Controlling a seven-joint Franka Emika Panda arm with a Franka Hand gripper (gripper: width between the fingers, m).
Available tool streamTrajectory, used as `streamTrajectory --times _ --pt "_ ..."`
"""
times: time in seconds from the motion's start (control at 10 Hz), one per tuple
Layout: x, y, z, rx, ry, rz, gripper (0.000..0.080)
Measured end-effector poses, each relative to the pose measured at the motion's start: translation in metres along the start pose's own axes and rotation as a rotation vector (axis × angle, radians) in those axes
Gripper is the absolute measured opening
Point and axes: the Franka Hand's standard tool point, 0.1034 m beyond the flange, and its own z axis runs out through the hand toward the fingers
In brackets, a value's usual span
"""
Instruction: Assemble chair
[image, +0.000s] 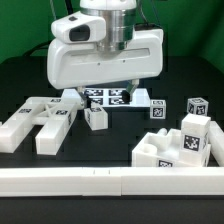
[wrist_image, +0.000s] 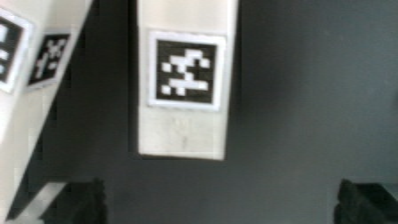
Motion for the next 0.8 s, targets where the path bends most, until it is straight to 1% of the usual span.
streamTrajectory --times 0.1,0.2,0.3,0.4,0.5,0.6,0.7,0.8 --pt "-0.007 0.006 0.001 0.007 -0.093 -0.003 0.0648" --pt "-0.009 0.009 -0.002 -0.001 -0.156 0.025 0.0648" --pt "-0.016 0.009 -0.007 0.01 -0.239 0.032 0.0648" --pt "-0.018 0.011 -0.011 0.036 -0.327 0.039 0.0648" --pt "-0.014 0.01 -0.008 0.04 -0.359 0.037 0.0648" --pt "-0.017 0.006 -0.006 0.057 -0.428 0.033 0.0648" --pt "-0.017 0.005 -0.005 0.066 -0.471 0.031 0.0648" --pt "-0.015 0.007 -0.004 0.053 -0.505 0.039 0.0648"
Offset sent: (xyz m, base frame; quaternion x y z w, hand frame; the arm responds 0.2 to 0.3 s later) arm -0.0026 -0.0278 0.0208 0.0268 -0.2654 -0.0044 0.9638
